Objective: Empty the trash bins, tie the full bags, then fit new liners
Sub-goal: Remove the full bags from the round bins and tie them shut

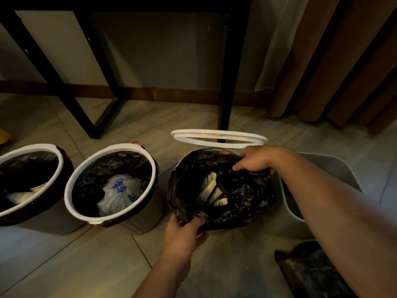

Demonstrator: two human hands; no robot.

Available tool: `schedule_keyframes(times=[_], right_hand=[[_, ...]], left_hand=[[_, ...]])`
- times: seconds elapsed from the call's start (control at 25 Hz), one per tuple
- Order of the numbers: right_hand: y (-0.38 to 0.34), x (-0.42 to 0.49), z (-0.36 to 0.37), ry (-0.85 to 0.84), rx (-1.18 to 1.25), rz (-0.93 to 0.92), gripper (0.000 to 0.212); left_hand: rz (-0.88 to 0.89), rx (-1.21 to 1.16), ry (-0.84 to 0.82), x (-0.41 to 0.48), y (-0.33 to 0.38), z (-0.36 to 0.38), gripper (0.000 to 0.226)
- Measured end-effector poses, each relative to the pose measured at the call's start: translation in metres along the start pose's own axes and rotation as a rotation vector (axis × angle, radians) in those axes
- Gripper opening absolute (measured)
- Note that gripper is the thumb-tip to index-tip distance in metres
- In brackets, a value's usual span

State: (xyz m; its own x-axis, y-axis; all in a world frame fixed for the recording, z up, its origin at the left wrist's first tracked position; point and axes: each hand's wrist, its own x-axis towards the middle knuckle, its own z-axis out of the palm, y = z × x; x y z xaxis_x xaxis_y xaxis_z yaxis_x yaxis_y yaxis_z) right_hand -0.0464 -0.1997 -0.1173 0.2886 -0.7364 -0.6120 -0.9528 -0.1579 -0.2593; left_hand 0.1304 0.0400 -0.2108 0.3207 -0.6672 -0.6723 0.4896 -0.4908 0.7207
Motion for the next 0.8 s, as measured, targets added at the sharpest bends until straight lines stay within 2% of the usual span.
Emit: schedule_keyframes(times=[0.16, 0.36, 0.48, 0.6, 0.8], right_hand=[[-0.013, 0.001, 0.002, 0.111, -0.024, -0.036, 0.056], [-0.022, -0.006, -0.007, -0.041, -0.134, 0.016, 0.052], [-0.028, -0.008, -0.011, -0.055, -0.141, 0.005, 0.057], [-0.038, 0.0, 0.0, 0.042, -0.108, -0.045, 0.051], [-0.051, 0.011, 0.017, 0.333, -0.012, -0.111, 0.013]], left_hand=[[-0.034, 0.103, -0.019, -0.009, -0.003, 0.004, 0.032], [-0.049, -0.044, -0.068, -0.018, 0.004, 0.007, 0.03], [-0.061, -0.075, -0.079, -0.023, 0.011, 0.005, 0.031], [-0.06, -0.058, -0.095, -0.03, 0.017, 0.0, 0.032], [-0.034, -0.033, -0.129, -0.038, 0.023, -0.016, 0.029]])
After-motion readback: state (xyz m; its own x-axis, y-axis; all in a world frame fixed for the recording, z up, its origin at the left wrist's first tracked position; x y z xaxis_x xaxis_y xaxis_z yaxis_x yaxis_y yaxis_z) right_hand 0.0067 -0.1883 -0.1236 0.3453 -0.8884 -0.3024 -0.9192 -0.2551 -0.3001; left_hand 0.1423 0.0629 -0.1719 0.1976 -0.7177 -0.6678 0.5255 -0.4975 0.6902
